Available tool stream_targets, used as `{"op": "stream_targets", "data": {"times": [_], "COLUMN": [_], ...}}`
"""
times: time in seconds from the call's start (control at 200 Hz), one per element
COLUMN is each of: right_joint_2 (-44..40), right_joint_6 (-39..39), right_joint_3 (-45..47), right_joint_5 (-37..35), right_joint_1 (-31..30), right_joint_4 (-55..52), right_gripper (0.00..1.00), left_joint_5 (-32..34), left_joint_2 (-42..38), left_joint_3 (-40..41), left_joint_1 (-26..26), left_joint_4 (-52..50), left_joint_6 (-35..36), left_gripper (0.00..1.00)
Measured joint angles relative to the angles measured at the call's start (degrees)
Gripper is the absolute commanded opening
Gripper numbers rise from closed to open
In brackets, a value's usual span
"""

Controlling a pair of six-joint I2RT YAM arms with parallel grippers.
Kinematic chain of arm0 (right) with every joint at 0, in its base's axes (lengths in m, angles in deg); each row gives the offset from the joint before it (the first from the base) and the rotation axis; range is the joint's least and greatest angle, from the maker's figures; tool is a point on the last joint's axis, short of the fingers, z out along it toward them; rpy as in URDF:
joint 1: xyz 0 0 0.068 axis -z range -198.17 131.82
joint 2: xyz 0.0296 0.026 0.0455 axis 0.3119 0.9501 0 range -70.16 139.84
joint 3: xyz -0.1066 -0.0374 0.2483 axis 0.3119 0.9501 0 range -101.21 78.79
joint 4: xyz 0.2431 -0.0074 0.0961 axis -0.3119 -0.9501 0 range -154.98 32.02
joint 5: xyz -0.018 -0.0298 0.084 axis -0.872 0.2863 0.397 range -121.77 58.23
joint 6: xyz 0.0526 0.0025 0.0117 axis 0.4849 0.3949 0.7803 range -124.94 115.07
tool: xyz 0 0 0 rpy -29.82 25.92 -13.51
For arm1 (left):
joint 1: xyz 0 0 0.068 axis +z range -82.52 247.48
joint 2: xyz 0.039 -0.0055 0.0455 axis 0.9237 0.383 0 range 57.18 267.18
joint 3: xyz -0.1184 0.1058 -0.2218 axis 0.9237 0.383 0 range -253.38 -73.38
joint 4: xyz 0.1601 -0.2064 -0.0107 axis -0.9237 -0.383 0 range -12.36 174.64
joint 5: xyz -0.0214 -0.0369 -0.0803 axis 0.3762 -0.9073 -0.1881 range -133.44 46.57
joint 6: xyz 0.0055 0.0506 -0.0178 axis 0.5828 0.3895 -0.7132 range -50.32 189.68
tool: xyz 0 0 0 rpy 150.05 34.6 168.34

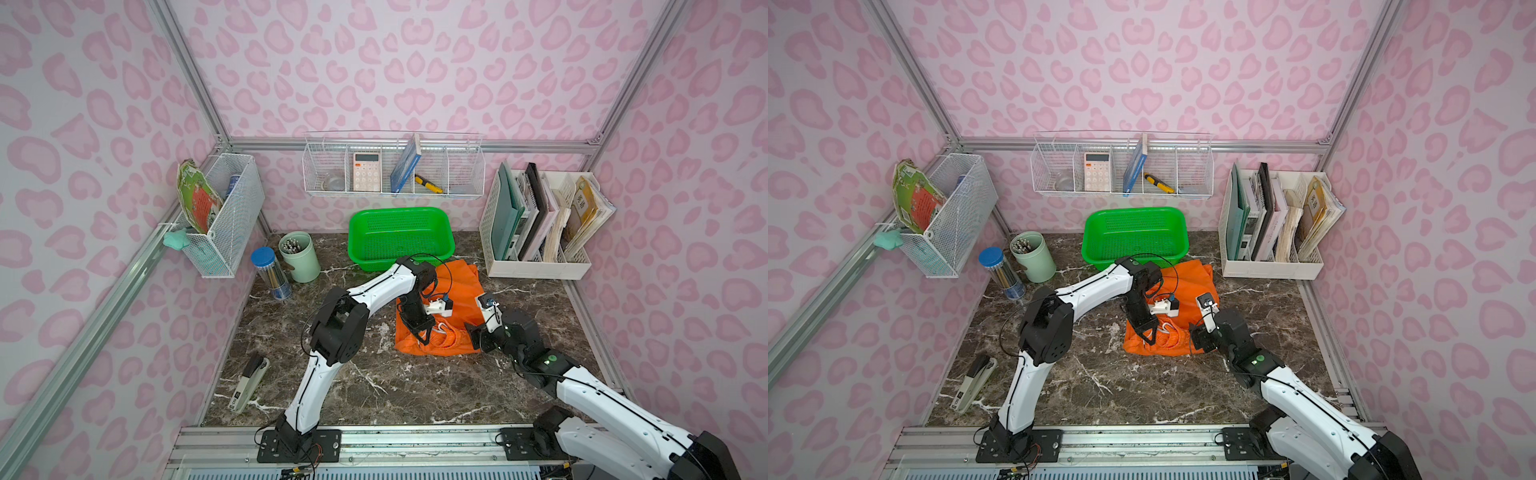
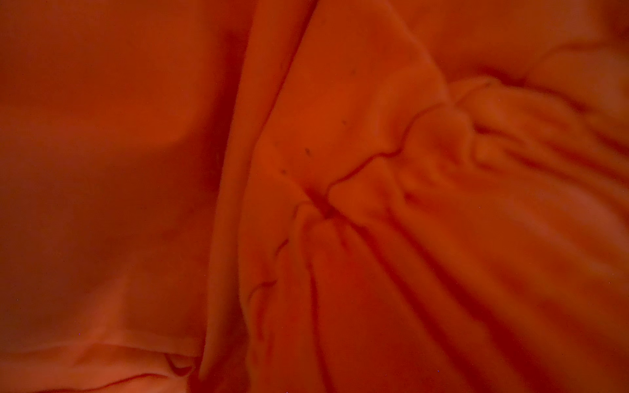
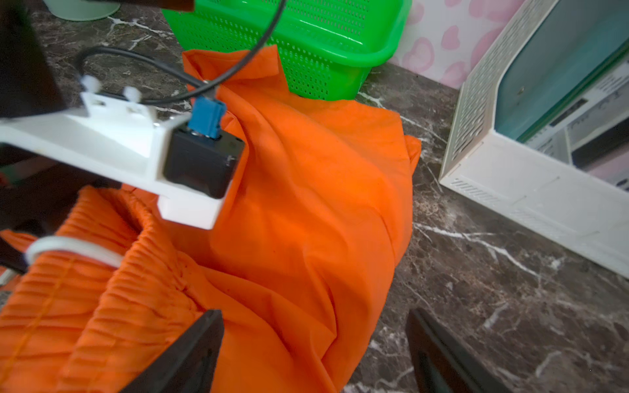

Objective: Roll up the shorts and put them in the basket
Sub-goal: Roll the shorts at the center of the board.

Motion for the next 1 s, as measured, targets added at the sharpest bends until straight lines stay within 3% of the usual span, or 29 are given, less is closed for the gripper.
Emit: {"op": "stream_targets", "data": {"times": [0.265,0.42,0.55,1.0], "right_joint_2": [1.36,0.44,-0.22,11.04], "right_joint_6": [-15.78,-24.90,-32.41,-49.99], "right_joint_3": [-1.33,-1.25,-0.31,3.17], "right_joint_5": [-0.22,1.38,3.65,-0.04], "right_joint_1": [-4.68,-7.52,-12.04,-16.04], "right_joint_4": [0.26,-1.03,-1.11,5.68], "right_gripper": [0.91,0.98,0.99,0.99], "left_joint_5": [-2.27,-3.15,-4.04,-7.78], "left_joint_2": [7.76,11.28,13.60,14.56], "left_joint_3": [-8.68,-12.31,-14.93,-15.72], "left_joint_1": [2.47,3.58,3.93,4.02], "left_joint_4": [-5.38,-7.67,-9.22,-11.78], "left_joint_6": [1.31,1.68,1.88,4.48], "left_gripper": [0.00,0.00,0.00,0.00]}}
